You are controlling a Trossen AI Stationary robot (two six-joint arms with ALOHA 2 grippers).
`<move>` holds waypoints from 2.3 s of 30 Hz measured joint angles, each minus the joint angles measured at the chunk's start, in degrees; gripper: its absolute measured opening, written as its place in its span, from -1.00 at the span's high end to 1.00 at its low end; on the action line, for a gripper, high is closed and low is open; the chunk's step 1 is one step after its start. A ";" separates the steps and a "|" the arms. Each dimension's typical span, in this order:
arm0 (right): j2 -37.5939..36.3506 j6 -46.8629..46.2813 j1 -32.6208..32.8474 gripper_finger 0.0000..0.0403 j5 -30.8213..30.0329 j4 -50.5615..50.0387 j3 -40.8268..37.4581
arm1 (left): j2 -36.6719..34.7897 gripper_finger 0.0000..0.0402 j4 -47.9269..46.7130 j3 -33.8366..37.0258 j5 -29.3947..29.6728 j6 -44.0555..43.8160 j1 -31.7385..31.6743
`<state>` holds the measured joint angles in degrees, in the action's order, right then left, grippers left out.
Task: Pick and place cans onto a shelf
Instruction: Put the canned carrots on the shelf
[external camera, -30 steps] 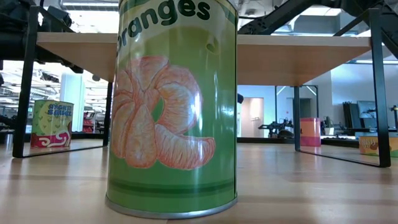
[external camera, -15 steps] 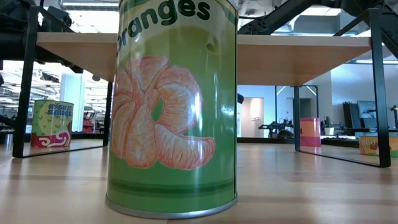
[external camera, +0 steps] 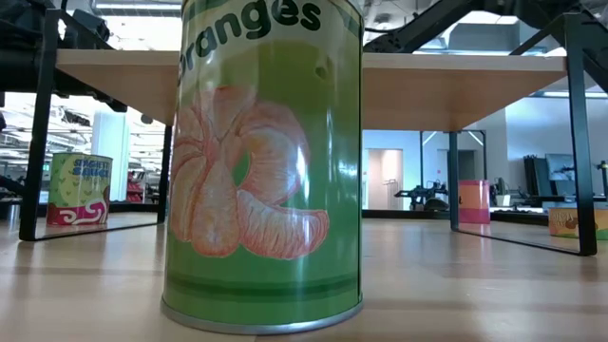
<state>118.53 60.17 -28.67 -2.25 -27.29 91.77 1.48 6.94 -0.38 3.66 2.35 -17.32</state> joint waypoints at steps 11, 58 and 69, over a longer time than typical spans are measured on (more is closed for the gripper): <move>-4.97 -2.52 2.24 0.98 -2.94 -1.06 -0.46 | 0.00 1.00 0.04 -0.02 0.00 0.00 0.00; -27.77 -69.66 38.12 0.98 -17.96 -51.63 4.29 | 0.00 1.00 -2.47 -0.02 0.22 -0.03 0.00; -30.42 -70.85 40.77 0.99 -14.70 -52.57 3.96 | 0.00 1.00 -2.80 0.00 0.20 -0.90 0.00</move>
<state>88.11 -10.67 12.11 -16.94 -79.86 95.72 1.48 4.14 -0.38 3.86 1.45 -17.32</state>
